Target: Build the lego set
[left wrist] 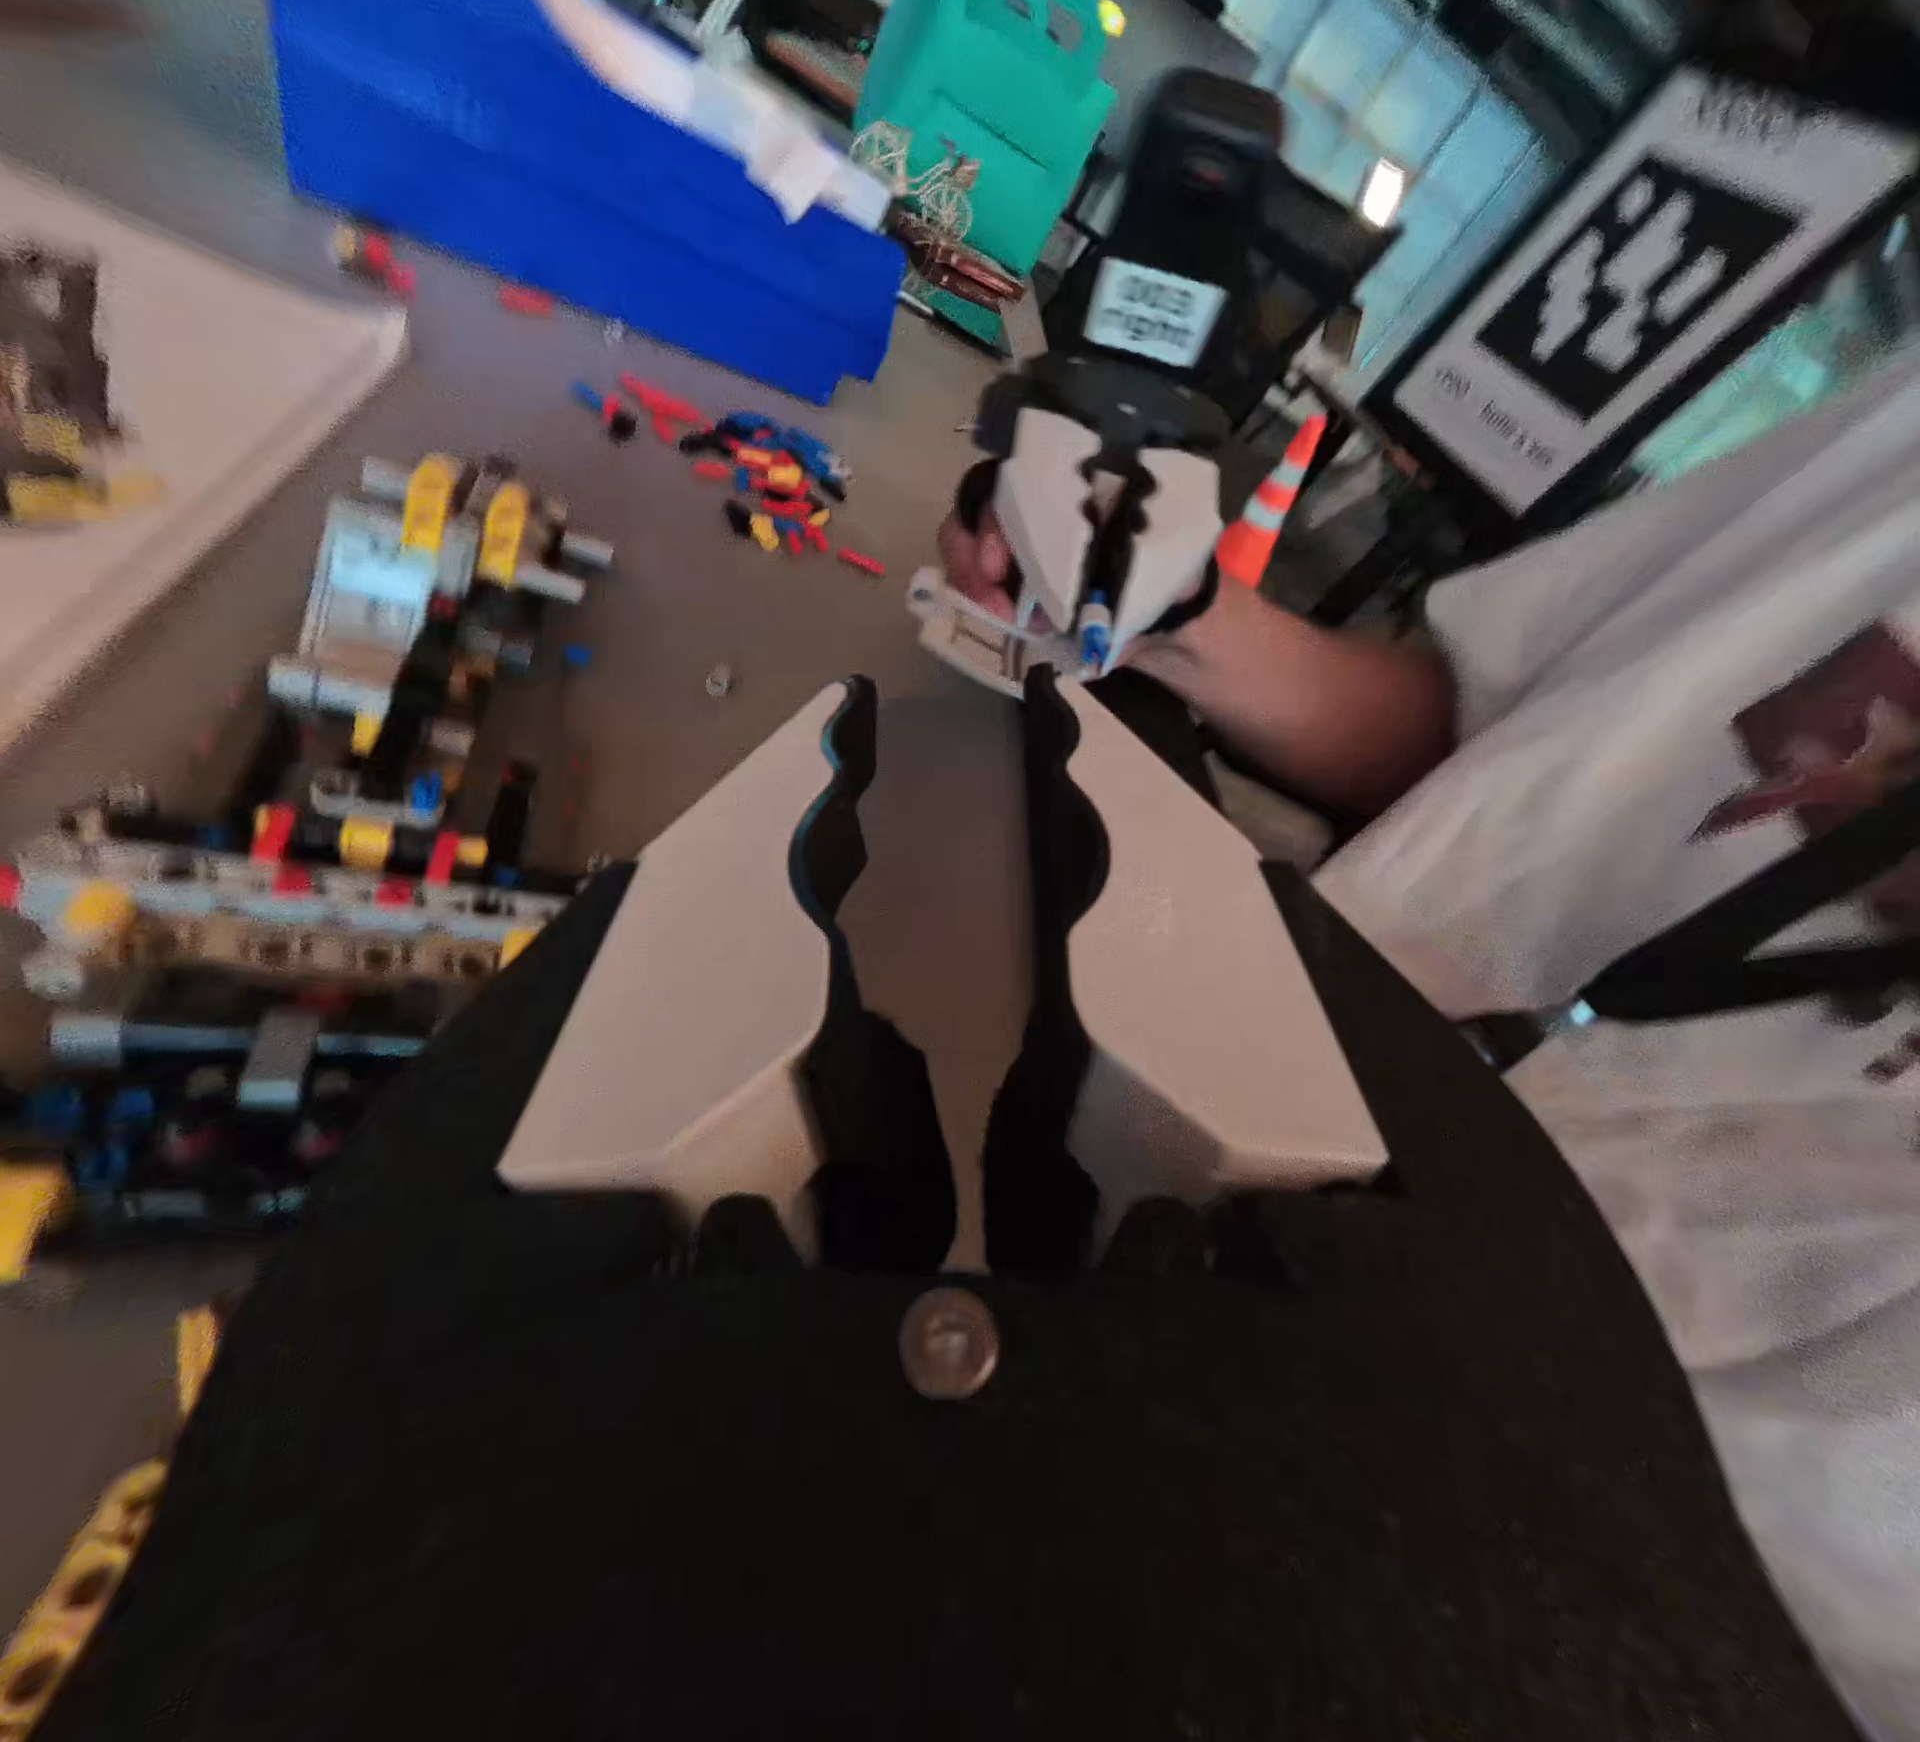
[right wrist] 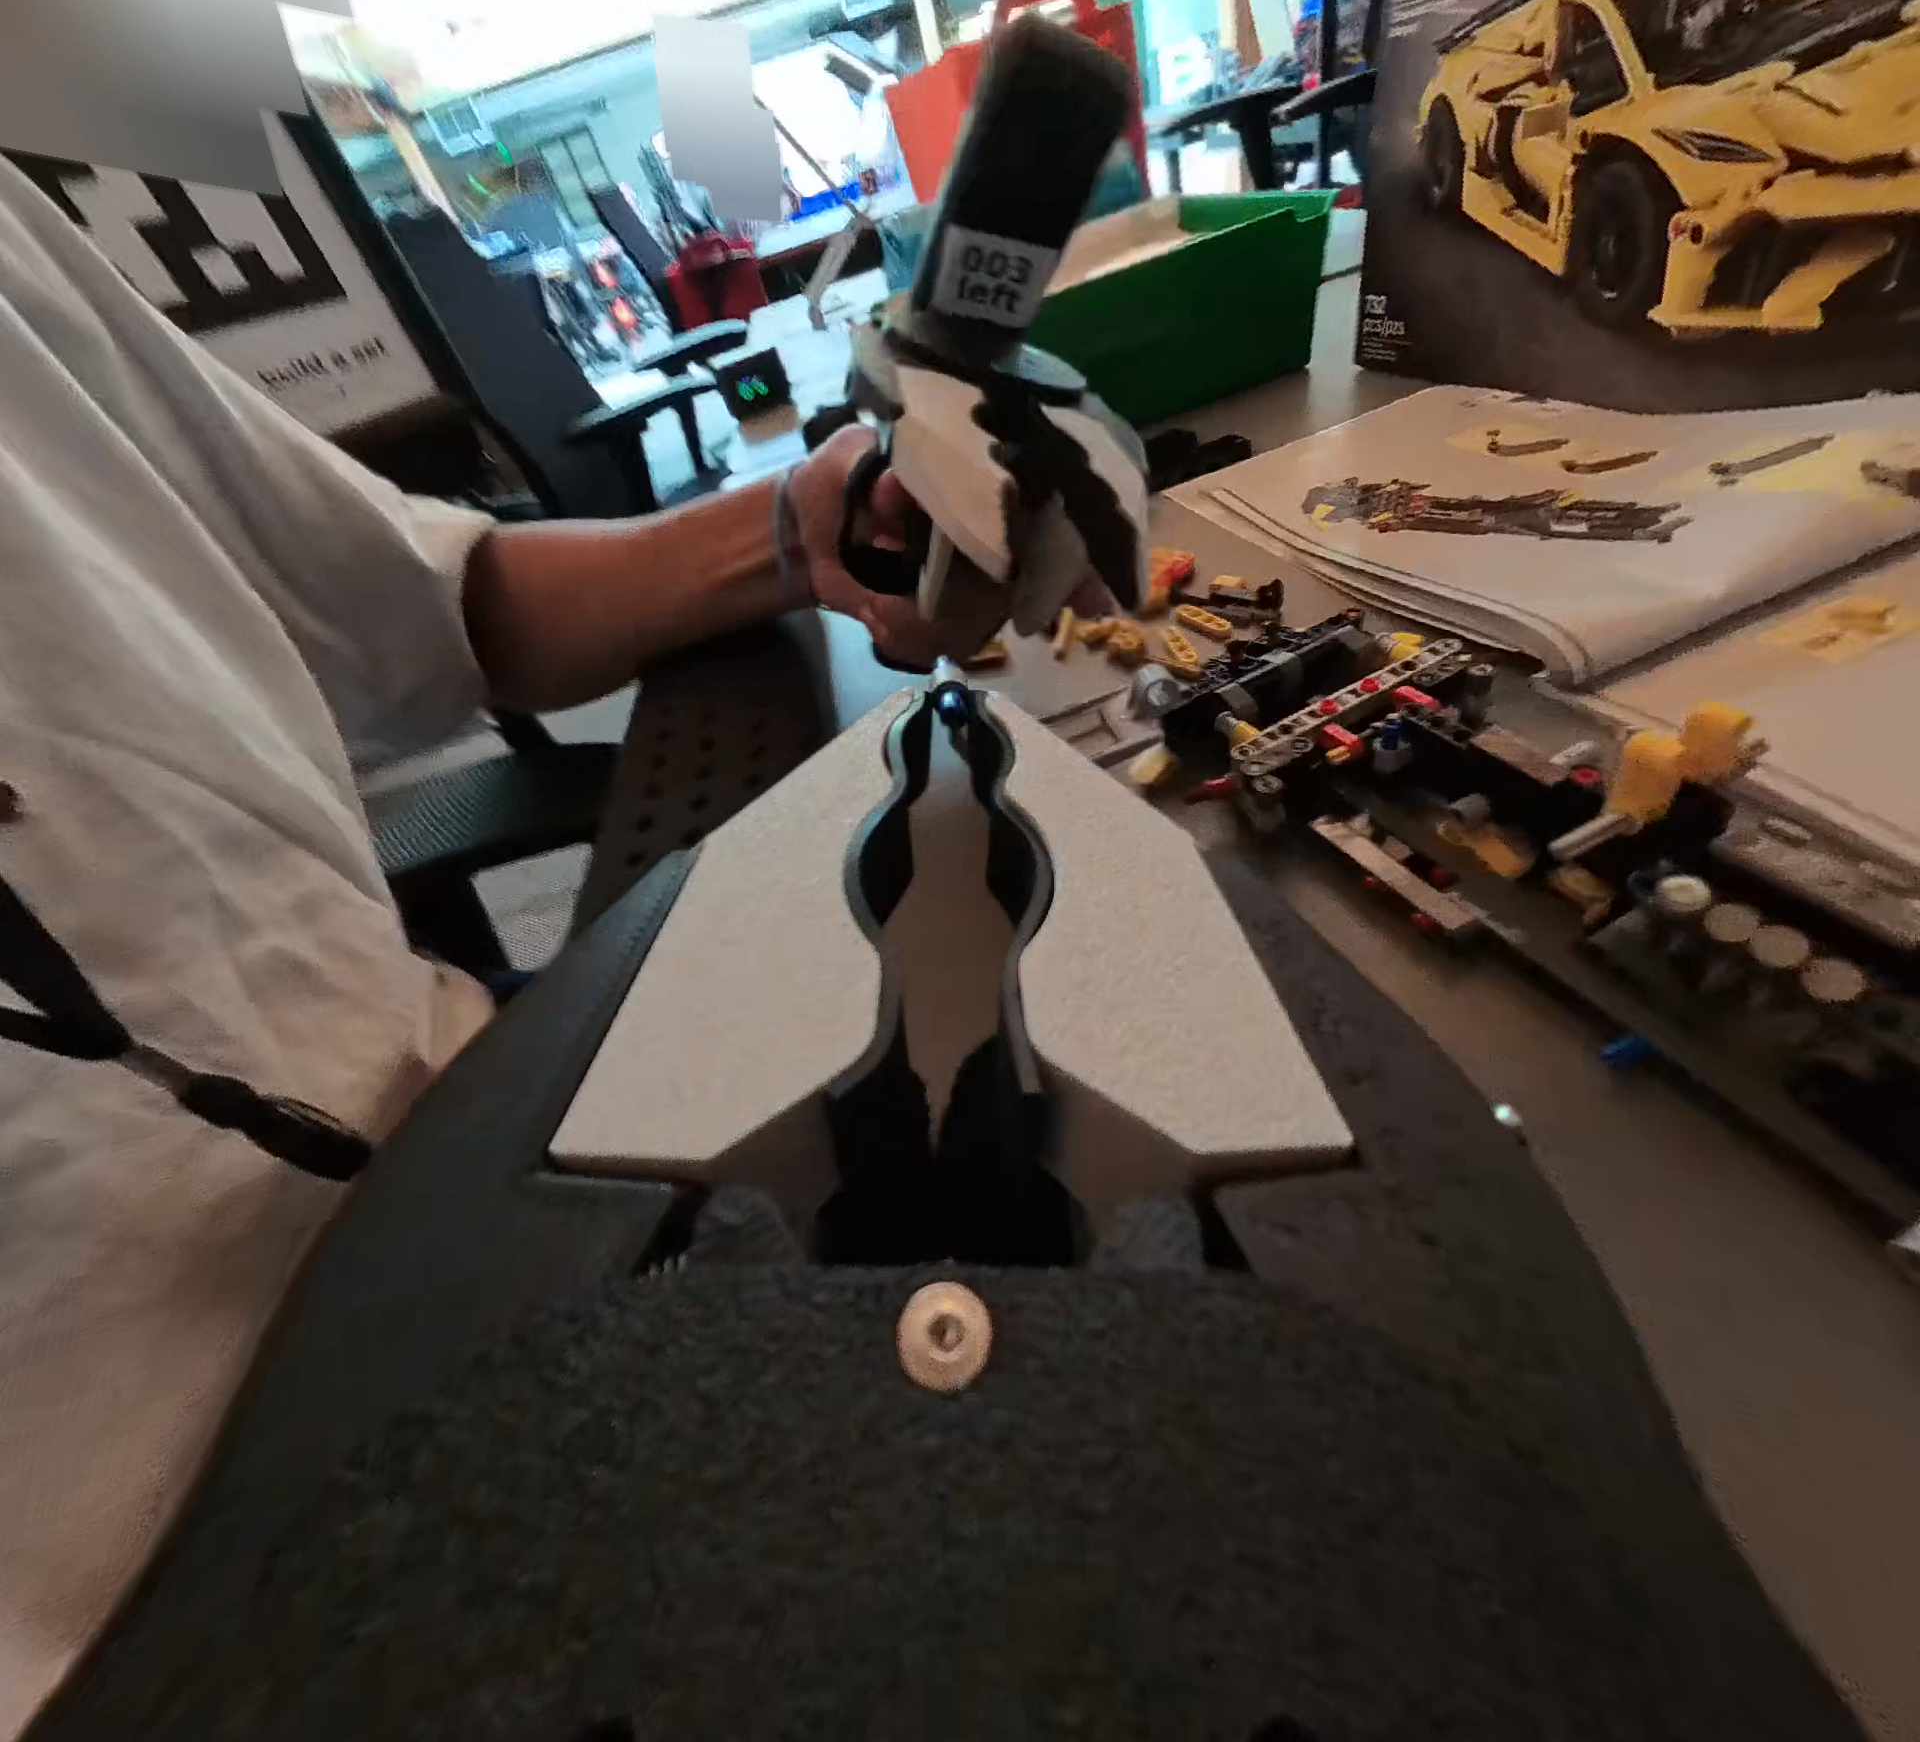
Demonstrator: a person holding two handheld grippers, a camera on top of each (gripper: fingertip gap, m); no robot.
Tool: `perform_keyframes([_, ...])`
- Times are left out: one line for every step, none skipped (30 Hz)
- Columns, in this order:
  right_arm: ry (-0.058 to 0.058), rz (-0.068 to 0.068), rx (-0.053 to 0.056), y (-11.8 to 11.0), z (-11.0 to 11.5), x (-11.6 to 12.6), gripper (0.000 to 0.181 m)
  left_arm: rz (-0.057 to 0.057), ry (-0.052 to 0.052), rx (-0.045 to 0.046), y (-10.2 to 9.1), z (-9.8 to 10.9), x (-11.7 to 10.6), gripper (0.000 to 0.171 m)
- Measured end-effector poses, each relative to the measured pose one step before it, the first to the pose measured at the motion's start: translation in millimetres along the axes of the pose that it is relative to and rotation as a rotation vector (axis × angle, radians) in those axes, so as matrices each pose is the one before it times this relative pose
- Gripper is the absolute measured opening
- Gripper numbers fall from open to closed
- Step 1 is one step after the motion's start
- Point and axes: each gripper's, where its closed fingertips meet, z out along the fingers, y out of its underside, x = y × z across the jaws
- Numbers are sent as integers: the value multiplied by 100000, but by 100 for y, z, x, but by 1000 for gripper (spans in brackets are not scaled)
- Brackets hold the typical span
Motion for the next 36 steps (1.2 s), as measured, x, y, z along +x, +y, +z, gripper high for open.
perform_keyframes([-2868, 4195, 1594, -200, -29, -245, 6, 11032, 103, -295, -42, 232, 960, 22])
perform_keyframes([-1547, 3860, 1670, -192, 56, -103, 6, 10183, -206, -1755, 287, 505, 882, 22])
perform_keyframes([-895, 2350, 993, -86, 125, -69, 6, 8808, -1433, -2802, 510, 647, 574, 22])
perform_keyframes([-897, 1575, 800, -80, 120, -136, 6, 6848, -2660, -2966, 573, 621, 252, 23])
perform_keyframes([-203, 1261, 1272, -178, 94, -39, 5, 5003, -1687, -1876, 345, 485, 232, 24])
perform_keyframes([414, 928, 938, -67, 77, 73, 6, 2638, -1653, 161, 2, 309, 77, 24])
perform_keyframes([-39, 567, 610, -35, 53, 14, 6, 1192, -1199, 299, 5, 209, -35, 23])
perform_keyframes([197, 16, 709, -114, -22, 11, 6, 372, -1369, 252, -2, 144, -163, 19])
perform_keyframes([402, -366, 206, -44, -24, 40, 5, 671, -1294, 320, -56, 72, -168, 18])
perform_keyframes([729, -375, 141, -31, -28, 104, 6, 1530, -2586, 144, -67, -23, -349, 17])
perform_keyframes([1254, -287, 127, -14, -55, 212, 6, 1710, -2863, 617, -140, -112, -399, 16])
perform_keyframes([773, 78, 149, -18, -54, 173, 6, 753, -1828, 855, -189, -150, -292, 16])
perform_keyframes([435, 531, 35, -3, -48, 147, 6, 174, -1653, 745, -212, -165, -283, 17])
perform_keyframes([502, 363, 68, -3, -28, 130, 6, 515, -1572, 1501, -339, -190, -198, 18])
perform_keyframes([269, 55, -396, 63, 40, 66, 6, 1114, 406, 2080, -388, -166, 174, 18])
perform_keyframes([26, 12, -602, 102, 86, 8, 6, 1291, -820, 1181, -256, -83, 29, 18])
perform_keyframes([245, -182, -448, 80, 101, 28, 6, 2120, -2691, 134, -88, -48, -257, 17])
perform_keyframes([481, -395, -127, 19, 55, 40, 6, 2130, -1600, -193, 4, -53, -136, 18])
perform_keyframes([-227, -17, 130, -30, 3, -27, 5, 1035, -501, 31, -46, -51, 2, 18])
perform_keyframes([-861, 658, 96, -9, 0, -101, 6, 588, -329, 1293, -268, -91, 66, 18])
perform_keyframes([-954, 609, 52, 3, 9, -126, 6, 342, 1689, 1316, -206, -48, 354, 15])
perform_keyframes([-841, -64, -200, 38, 37, -162, 6, -430, 2534, -559, 128, 79, 424, 12])
perform_keyframes([-1371, -532, -206, 30, 64, -280, 6, -407, 2145, -1581, 275, 135, 353, 12])
perform_keyframes([-1076, -322, -36, -3, 87, -234, 6, 2, 2094, -311, 72, 110, 391, 11])
perform_keyframes([-654, -206, -567, 97, 110, -145, 6, -8, 1648, 608, -70, 50, 342, 9])
perform_keyframes([-763, -153, -1281, 226, 139, -133, 6, -388, 1608, 530, -60, 48, 284, 9])
perform_keyframes([-633, -253, -1063, 192, 133, -128, 6, -586, 1826, -507, 109, 65, 262, 9])
perform_keyframes([-679, -296, -57, 8, 48, -154, 6, -342, 738, -1231, 230, 75, 99, 9])
perform_keyframes([-761, -275, 280, -54, 16, -155, 5, 236, 306, -362, 74, 47, 78, 8])
perform_keyframes([-502, -58, -72, 16, 22, -80, 5, 479, 694, 94, 1, 29, 181, 3])
perform_keyframes([-739, -8, -279, 51, 29, -107, 5, 548, -408, -101, 37, 34, -4, 1])
perform_keyframes([-154, -152, -354, 67, 24, -28, 6, 229, 177, -352, 101, 20, 25, 1])
perform_keyframes([211, -346, -430, 80, 26, 30, 6, -647, 776, -484, 111, 16, 56, 1])
perform_keyframes([-129, -148, -385, 84, 9, -4, 6, -317, 639, -368, 51, 13, 50, 1])
perform_keyframes([-282, -777, -712, 67, -135, 20, 8, 446, -374, -923, 161, 27, -74, 0])
perform_keyframes([2329, -1795, -1678, 80, -467, 475, 12, 956, -714, -1950, 367, 30, -138, 0])
